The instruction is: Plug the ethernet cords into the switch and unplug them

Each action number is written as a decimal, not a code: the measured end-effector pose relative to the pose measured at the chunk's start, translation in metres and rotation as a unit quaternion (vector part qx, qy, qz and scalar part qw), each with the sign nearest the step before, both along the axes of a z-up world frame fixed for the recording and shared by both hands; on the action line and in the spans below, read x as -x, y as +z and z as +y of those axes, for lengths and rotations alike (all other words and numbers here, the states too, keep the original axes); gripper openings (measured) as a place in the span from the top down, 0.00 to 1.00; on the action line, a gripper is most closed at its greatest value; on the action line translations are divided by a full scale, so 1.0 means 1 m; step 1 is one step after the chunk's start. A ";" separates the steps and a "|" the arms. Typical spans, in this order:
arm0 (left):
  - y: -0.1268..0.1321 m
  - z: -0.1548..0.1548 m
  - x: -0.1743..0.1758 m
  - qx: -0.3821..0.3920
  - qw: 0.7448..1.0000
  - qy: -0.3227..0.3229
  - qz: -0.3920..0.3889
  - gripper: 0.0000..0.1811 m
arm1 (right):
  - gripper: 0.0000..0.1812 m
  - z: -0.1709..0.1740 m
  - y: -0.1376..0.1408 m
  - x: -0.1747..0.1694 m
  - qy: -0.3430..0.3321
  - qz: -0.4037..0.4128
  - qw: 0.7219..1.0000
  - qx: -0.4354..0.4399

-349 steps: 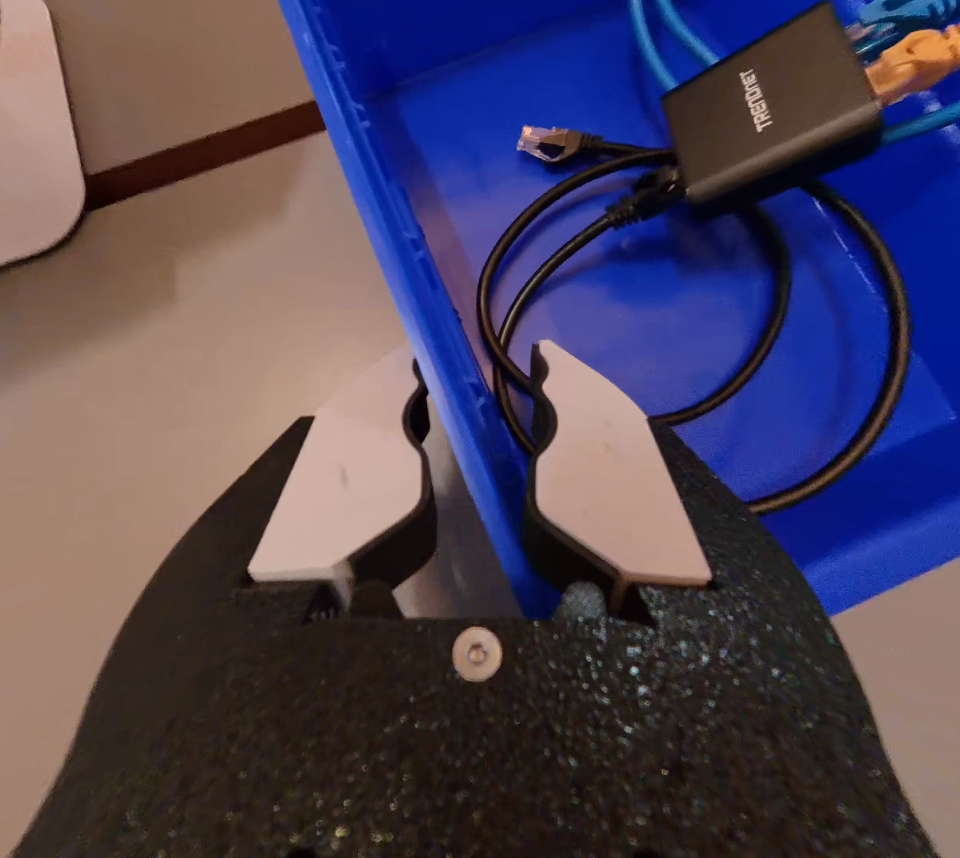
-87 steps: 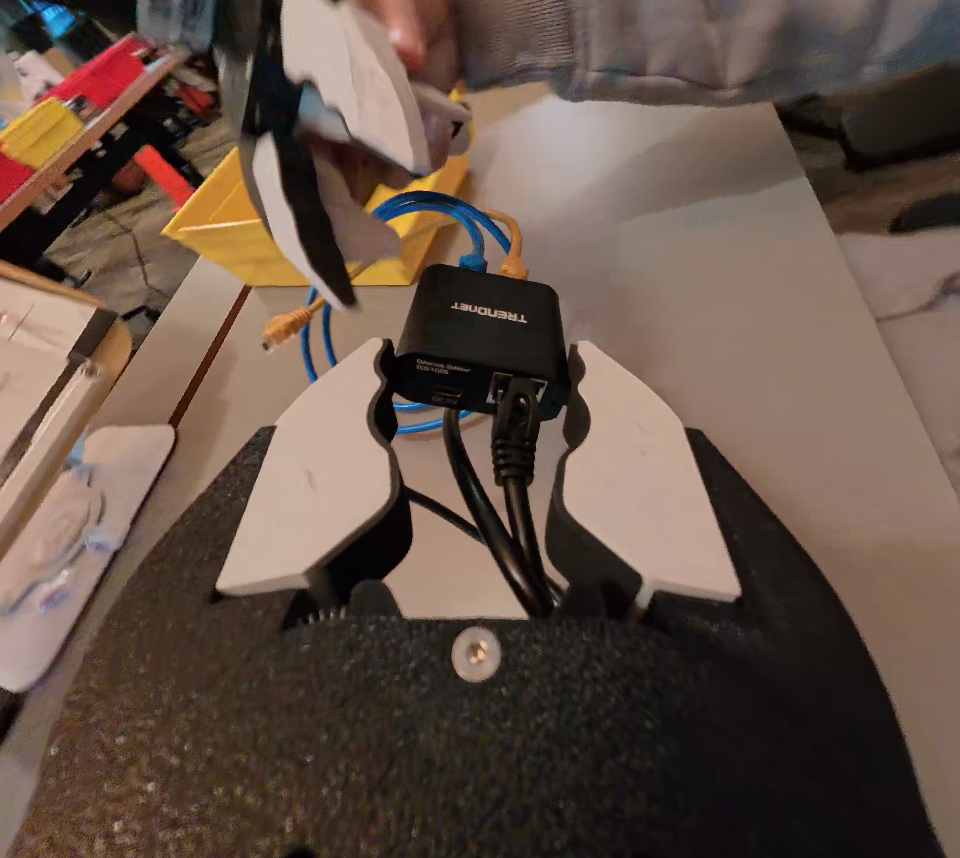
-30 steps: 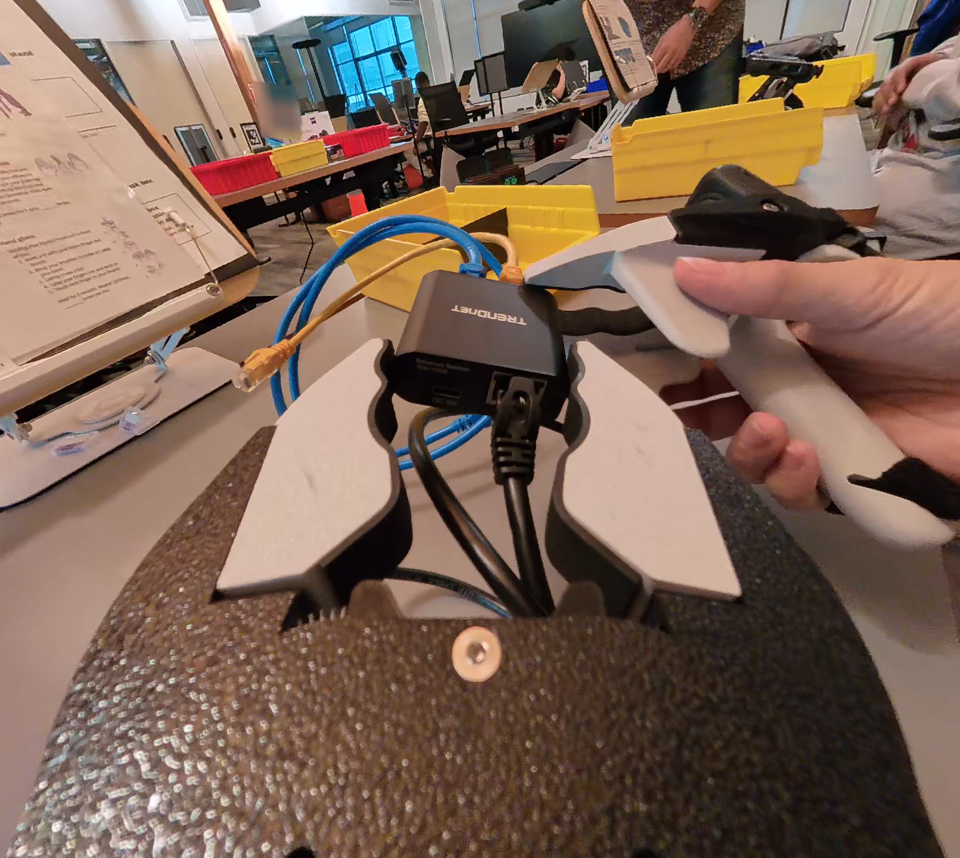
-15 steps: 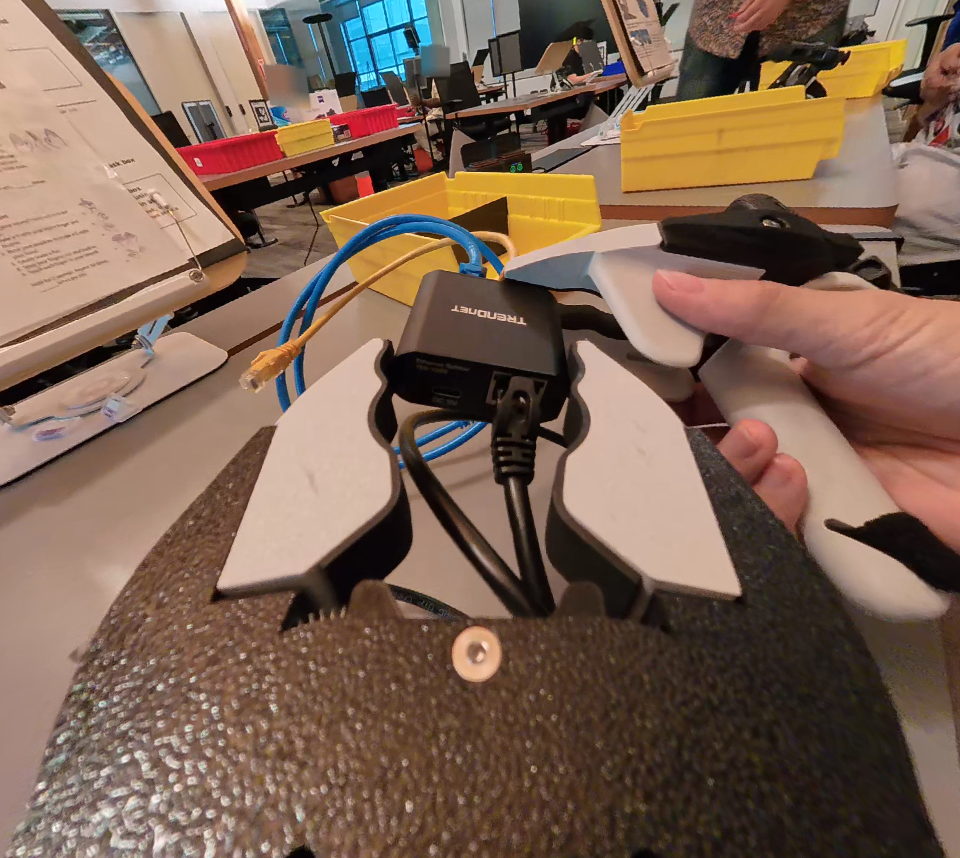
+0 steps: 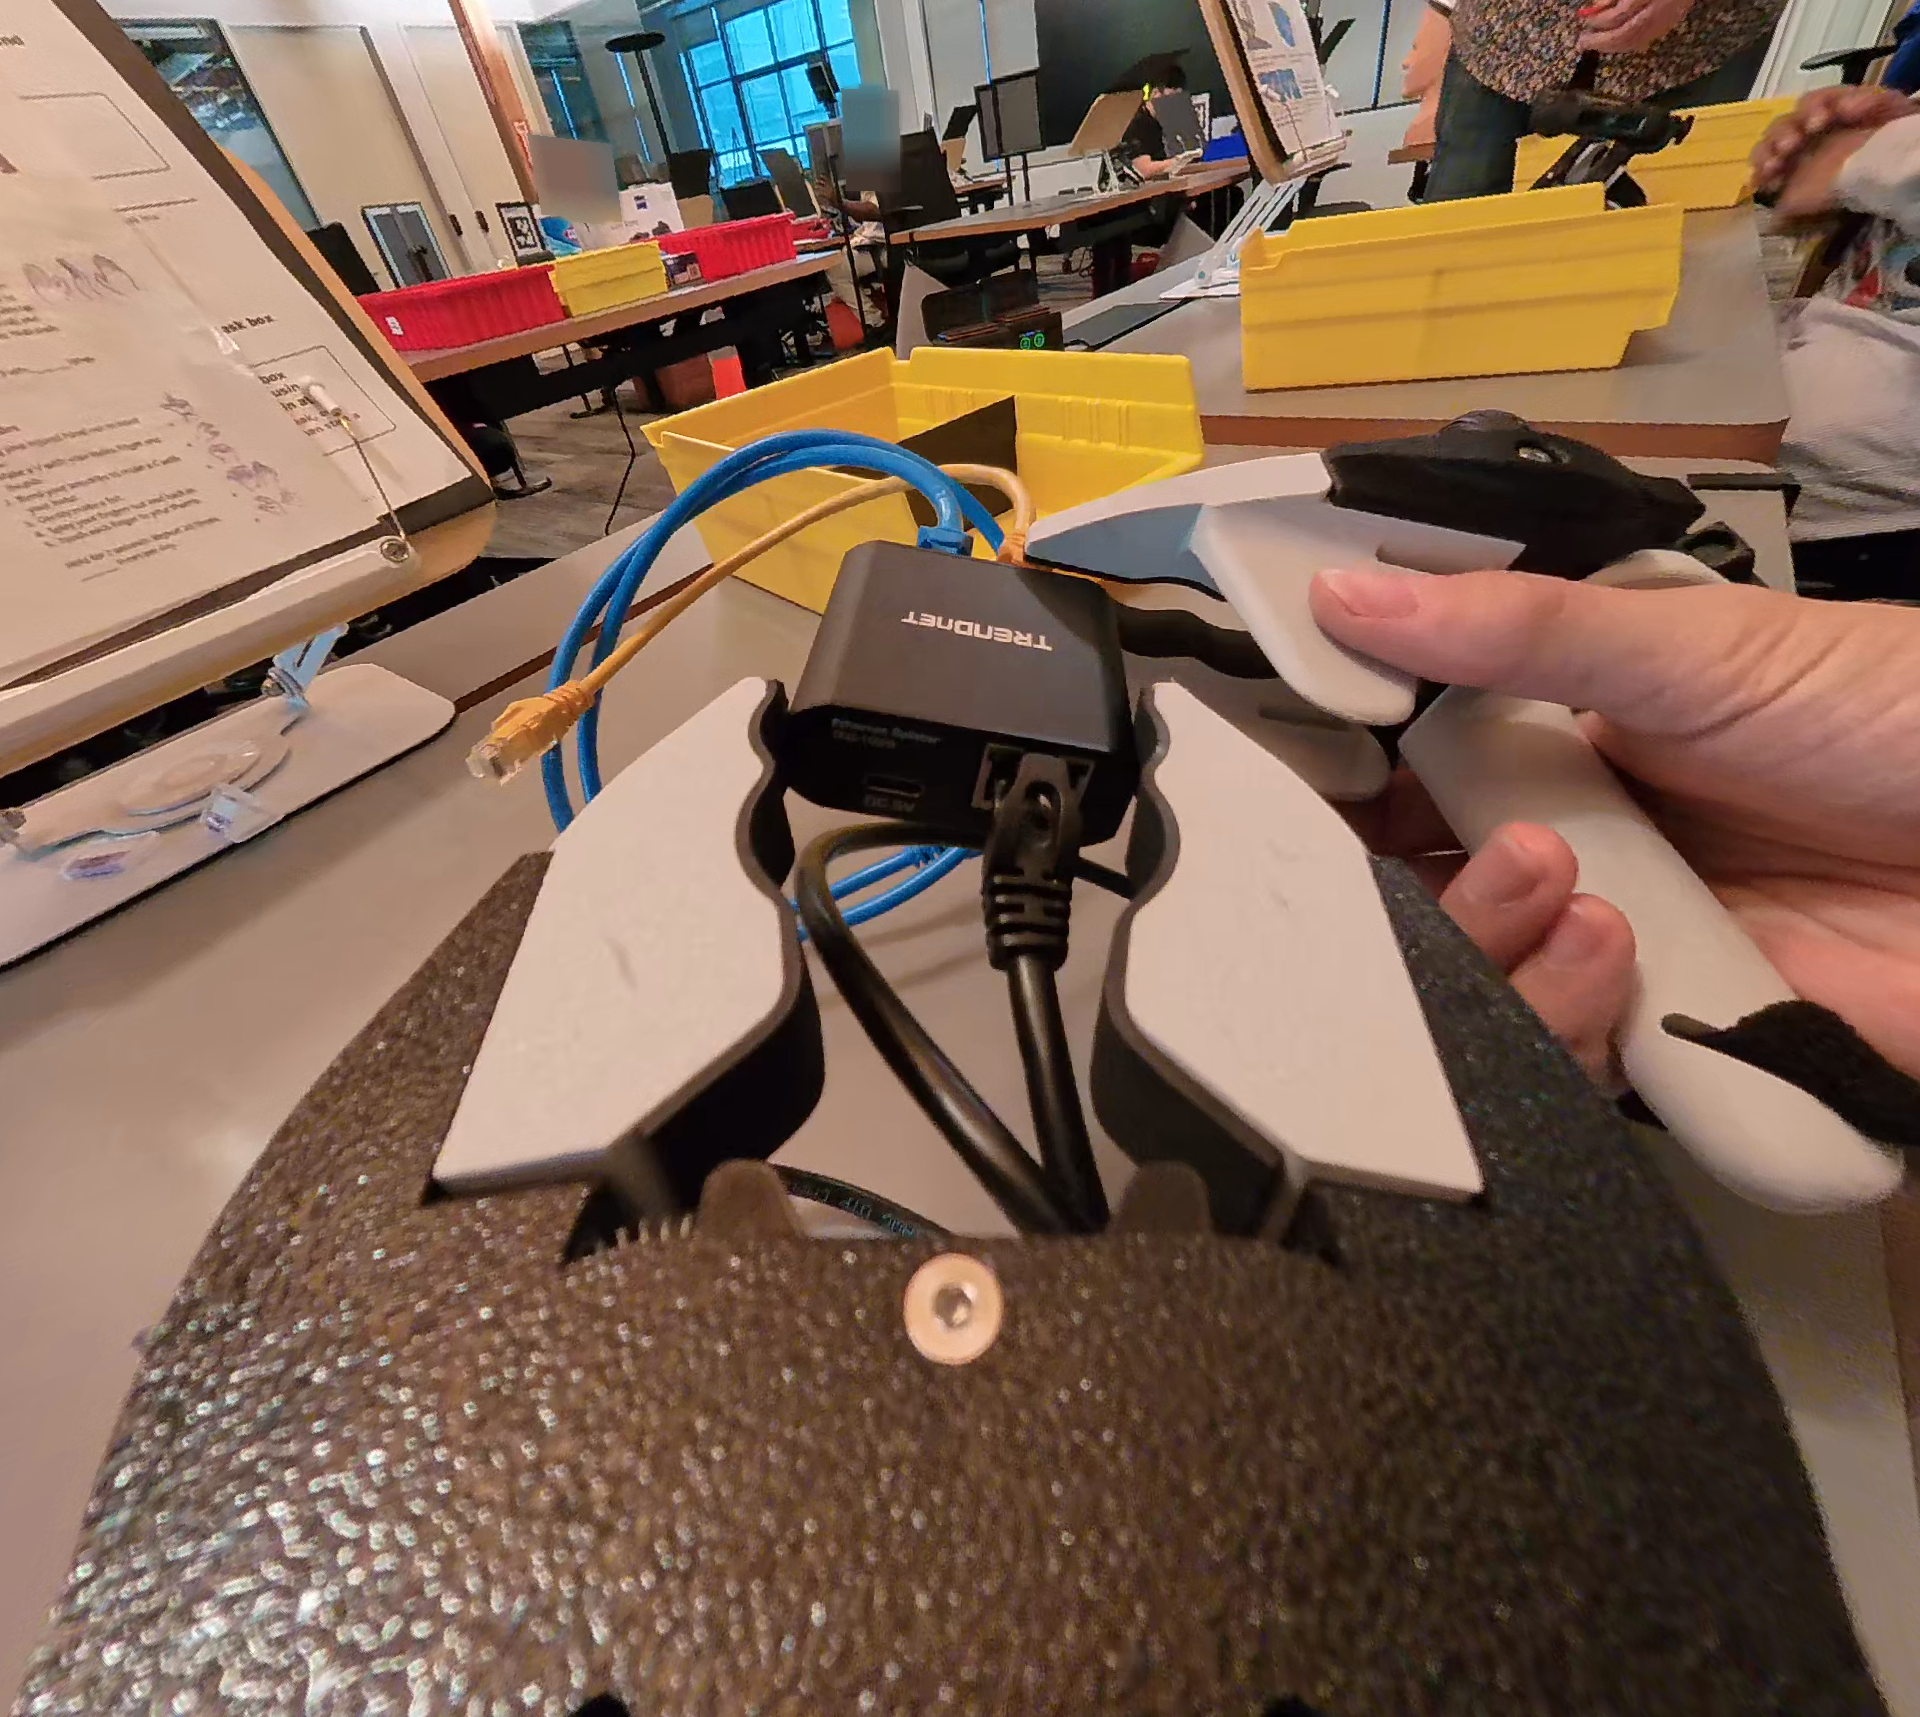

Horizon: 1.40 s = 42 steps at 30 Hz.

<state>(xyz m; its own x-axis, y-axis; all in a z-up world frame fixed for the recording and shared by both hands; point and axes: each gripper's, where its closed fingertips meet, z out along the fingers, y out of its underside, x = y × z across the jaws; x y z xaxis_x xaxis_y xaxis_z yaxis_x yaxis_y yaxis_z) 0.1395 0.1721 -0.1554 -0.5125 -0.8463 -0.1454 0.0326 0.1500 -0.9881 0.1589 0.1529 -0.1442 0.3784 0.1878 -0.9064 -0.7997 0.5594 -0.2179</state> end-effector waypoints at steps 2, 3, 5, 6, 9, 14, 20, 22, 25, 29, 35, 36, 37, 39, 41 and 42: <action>0.000 0.000 0.000 0.003 1.000 -0.001 0.001 0.66 | 0.93 0.001 0.000 0.000 0.004 0.001 1.000 -0.003; -0.001 0.001 0.000 0.002 1.000 -0.003 0.002 0.66 | 0.93 0.001 0.000 0.000 0.007 0.004 1.000 -0.005; -0.002 0.002 0.000 0.000 1.000 -0.003 0.002 0.66 | 0.93 0.002 -0.001 0.001 0.009 0.003 1.000 -0.002; -0.002 0.002 0.000 -0.002 1.000 -0.002 0.002 0.66 | 0.93 0.002 -0.002 0.001 0.008 0.003 1.000 0.001; -0.003 0.002 0.000 -0.006 1.000 0.000 0.000 0.66 | 0.93 0.002 -0.003 0.000 0.010 0.003 1.000 0.002; -0.003 0.001 0.000 -0.009 1.000 -0.002 -0.003 0.66 | 0.93 0.002 -0.003 0.001 0.010 -0.006 1.000 0.009; -0.003 0.002 0.000 -0.015 1.000 -0.001 -0.005 0.66 | 0.93 0.003 -0.005 0.001 0.021 -0.004 1.000 0.005; -0.004 0.002 0.000 -0.014 1.000 -0.001 -0.005 0.66 | 0.93 0.003 -0.005 0.001 0.022 0.000 1.000 0.000; -0.003 0.002 0.001 -0.016 1.000 -0.003 -0.007 0.66 | 0.93 0.003 -0.004 0.002 0.025 -0.005 1.000 0.000; -0.004 0.003 0.000 -0.024 1.000 0.002 -0.011 0.66 | 0.93 0.004 -0.004 0.002 0.021 -0.026 0.999 0.013; -0.012 0.003 -0.001 -0.027 1.000 0.000 0.001 0.66 | 0.94 0.005 -0.013 0.001 0.013 -0.046 0.998 0.031; -0.013 0.004 -0.002 -0.022 1.000 -0.001 0.002 0.66 | 0.94 0.006 -0.014 0.001 0.016 -0.046 0.998 0.029; -0.014 0.004 -0.002 -0.015 1.000 -0.002 0.005 0.66 | 0.94 0.006 -0.015 0.001 0.015 -0.051 0.998 0.029; -0.015 0.005 -0.003 0.005 1.000 -0.004 0.017 0.66 | 0.93 0.008 -0.017 0.000 0.015 -0.065 0.997 0.044; -0.016 0.007 -0.005 0.024 0.999 -0.003 0.021 0.66 | 0.94 0.009 -0.016 -0.002 0.014 -0.073 0.996 0.053; -0.017 0.008 -0.006 0.020 1.000 0.001 0.021 0.66 | 0.93 0.011 -0.016 -0.002 0.018 -0.081 0.995 0.058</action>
<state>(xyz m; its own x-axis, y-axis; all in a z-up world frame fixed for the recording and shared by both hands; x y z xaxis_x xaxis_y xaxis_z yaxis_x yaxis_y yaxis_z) 0.1453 0.1799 -0.1722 -0.5161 -0.8517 -0.0909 -0.0086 0.1113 -0.9938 0.1614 0.1636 -0.1602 0.5155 0.1016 -0.8508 -0.7686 0.4938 -0.4067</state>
